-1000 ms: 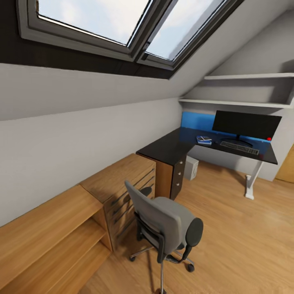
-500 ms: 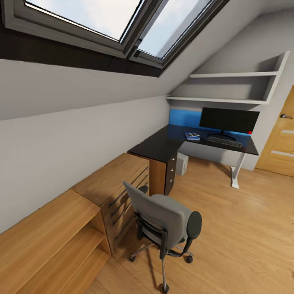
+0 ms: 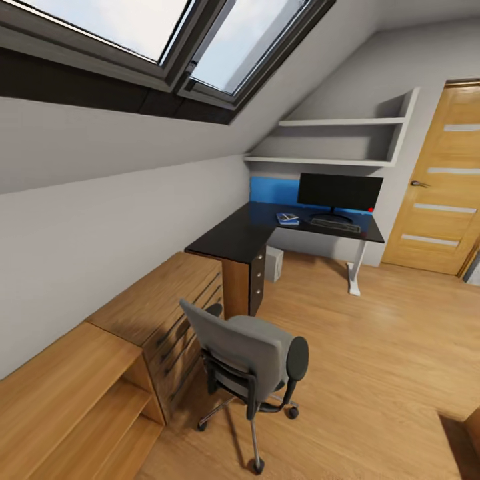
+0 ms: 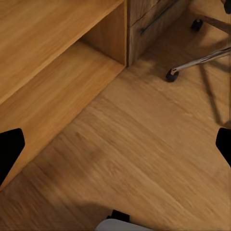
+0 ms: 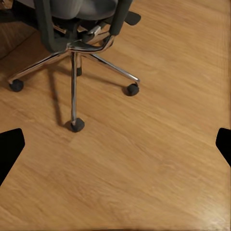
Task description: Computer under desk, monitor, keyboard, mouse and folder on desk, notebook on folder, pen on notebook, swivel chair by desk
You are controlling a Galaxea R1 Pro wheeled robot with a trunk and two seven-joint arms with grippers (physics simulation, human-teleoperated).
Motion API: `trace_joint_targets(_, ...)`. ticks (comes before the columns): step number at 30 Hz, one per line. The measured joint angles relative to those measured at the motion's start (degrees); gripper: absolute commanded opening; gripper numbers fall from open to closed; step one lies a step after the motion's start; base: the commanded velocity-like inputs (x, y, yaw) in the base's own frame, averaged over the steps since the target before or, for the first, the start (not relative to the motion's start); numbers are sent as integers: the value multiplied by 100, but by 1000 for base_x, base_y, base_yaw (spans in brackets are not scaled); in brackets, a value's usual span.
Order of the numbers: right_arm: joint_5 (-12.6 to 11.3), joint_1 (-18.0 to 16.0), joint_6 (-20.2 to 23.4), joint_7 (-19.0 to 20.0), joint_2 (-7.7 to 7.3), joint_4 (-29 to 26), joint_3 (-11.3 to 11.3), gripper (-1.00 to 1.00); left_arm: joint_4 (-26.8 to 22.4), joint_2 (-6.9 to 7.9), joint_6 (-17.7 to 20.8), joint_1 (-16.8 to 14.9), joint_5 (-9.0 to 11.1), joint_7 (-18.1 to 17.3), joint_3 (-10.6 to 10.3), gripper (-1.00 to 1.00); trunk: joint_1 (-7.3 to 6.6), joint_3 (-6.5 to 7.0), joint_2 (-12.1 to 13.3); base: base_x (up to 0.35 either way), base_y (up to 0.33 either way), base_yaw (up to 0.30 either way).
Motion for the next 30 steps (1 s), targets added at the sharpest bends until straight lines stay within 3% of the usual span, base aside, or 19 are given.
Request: trace_joint_targets(30,8,0,1,0,-7,3,0,100,0,8,-1,0,0,-5,9,100,0,0,0,0,225,-283)
